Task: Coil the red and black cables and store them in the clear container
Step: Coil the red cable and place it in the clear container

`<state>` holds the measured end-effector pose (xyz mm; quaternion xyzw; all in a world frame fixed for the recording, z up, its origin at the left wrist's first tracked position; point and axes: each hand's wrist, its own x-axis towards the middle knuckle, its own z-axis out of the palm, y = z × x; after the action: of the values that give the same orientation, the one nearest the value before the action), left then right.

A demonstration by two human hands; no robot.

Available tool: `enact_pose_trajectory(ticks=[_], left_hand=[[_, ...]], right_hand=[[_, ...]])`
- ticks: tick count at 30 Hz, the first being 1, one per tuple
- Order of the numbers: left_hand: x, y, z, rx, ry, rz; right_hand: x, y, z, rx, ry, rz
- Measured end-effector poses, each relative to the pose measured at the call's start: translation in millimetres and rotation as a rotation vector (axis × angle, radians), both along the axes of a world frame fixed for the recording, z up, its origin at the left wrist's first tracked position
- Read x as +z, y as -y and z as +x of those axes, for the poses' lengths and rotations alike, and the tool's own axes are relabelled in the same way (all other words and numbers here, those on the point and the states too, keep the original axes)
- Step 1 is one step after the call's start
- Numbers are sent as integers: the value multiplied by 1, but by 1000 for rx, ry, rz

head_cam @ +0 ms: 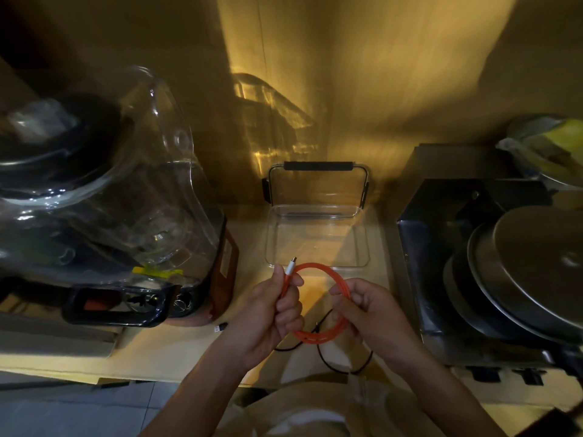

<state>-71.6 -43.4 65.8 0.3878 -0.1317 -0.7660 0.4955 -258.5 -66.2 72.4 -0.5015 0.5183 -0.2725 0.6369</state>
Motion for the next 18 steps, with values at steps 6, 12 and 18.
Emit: enact_pose_trajectory(ticks=[6, 12, 18], left_hand=[[-2, 4, 3, 17, 34, 9], [-6, 7, 2, 30, -36, 42], [-7, 7, 6, 26, -2, 45]], right_hand=[[-3, 6, -1, -29, 74, 65], [-8, 13, -3, -82, 273, 213], [-9, 18, -3, -128, 421, 325]])
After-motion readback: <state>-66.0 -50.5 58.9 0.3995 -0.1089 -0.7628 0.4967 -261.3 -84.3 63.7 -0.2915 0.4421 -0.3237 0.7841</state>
